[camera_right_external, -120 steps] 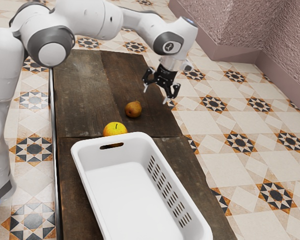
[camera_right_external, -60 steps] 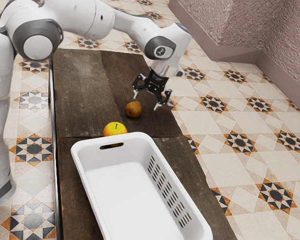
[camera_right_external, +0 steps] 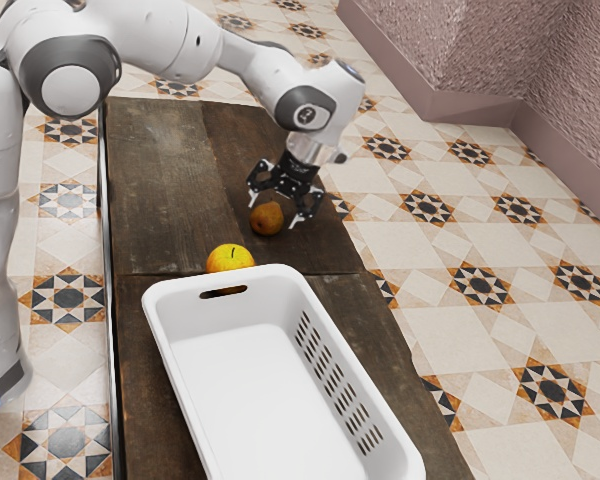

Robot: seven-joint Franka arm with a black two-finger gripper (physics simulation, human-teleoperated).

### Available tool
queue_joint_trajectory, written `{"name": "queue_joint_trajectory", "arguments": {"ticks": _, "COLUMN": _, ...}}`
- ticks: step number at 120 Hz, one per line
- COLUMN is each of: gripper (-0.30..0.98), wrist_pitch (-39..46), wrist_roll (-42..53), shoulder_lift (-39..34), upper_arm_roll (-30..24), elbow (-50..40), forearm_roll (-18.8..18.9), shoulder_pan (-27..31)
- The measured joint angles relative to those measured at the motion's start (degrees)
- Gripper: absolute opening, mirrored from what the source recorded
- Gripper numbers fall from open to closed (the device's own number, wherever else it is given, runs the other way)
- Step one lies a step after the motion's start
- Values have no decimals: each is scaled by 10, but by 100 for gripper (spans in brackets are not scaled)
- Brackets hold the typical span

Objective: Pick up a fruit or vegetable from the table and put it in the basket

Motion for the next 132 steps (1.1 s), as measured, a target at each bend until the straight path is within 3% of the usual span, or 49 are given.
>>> {"name": "queue_joint_trajectory", "arguments": {"ticks": 19, "gripper": 68, "wrist_pitch": 10, "wrist_roll": -10, "shoulder_lift": 1, "upper_arm_roll": 0, "elbow": -10, "forearm_roll": -2, "shoulder_pan": 0}}
{"name": "queue_joint_trajectory", "arguments": {"ticks": 98, "gripper": 38, "wrist_pitch": 11, "wrist_roll": -31, "shoulder_lift": -9, "upper_arm_roll": -2, "elbow": -8, "forearm_roll": -7, "shoulder_pan": 0}}
{"name": "queue_joint_trajectory", "arguments": {"ticks": 132, "gripper": 35, "wrist_pitch": -47, "wrist_roll": -37, "shoulder_lift": -17, "upper_arm_roll": -34, "elbow": 114, "forearm_roll": 16, "shoulder_pan": 0}}
